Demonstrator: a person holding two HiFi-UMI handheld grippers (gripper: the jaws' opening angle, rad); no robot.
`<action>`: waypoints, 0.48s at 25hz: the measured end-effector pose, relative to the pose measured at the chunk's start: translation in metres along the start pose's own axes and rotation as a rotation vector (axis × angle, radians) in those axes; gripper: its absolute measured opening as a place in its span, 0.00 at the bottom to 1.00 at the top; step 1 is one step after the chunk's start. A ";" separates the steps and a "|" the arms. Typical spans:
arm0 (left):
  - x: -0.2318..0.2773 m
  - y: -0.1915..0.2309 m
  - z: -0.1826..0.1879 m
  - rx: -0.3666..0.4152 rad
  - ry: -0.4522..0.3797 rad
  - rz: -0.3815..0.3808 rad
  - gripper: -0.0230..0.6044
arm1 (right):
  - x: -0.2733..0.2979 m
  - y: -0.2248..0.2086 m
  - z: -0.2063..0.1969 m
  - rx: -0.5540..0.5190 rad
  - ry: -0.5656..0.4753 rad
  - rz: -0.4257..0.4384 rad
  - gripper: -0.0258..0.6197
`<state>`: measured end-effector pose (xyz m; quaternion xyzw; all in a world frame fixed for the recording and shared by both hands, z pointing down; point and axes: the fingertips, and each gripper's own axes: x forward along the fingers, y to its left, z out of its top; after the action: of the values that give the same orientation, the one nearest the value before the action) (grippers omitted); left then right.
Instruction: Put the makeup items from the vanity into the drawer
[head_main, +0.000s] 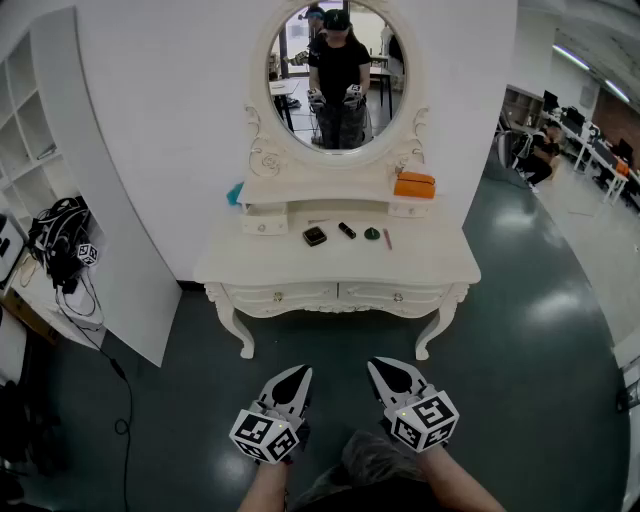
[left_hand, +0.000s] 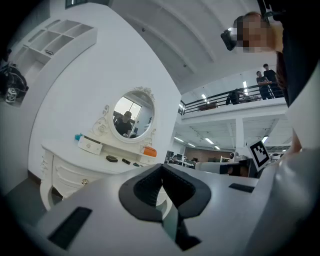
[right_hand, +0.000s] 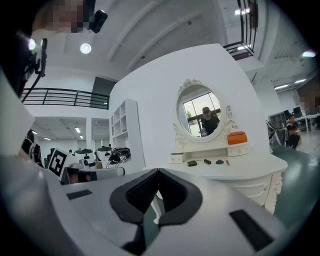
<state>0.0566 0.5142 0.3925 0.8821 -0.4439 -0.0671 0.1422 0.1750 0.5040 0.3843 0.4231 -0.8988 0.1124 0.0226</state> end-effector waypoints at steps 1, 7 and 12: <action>0.002 0.002 0.000 0.000 0.001 -0.001 0.06 | 0.004 -0.001 -0.001 -0.001 0.003 0.003 0.07; 0.026 0.021 0.000 0.008 0.010 0.004 0.06 | 0.035 -0.017 -0.003 0.001 0.006 0.012 0.07; 0.057 0.046 -0.001 0.015 0.039 0.021 0.06 | 0.073 -0.043 -0.003 0.011 0.011 0.026 0.07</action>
<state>0.0559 0.4422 0.4081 0.8797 -0.4507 -0.0450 0.1450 0.1607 0.4230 0.4049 0.4108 -0.9035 0.1199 0.0236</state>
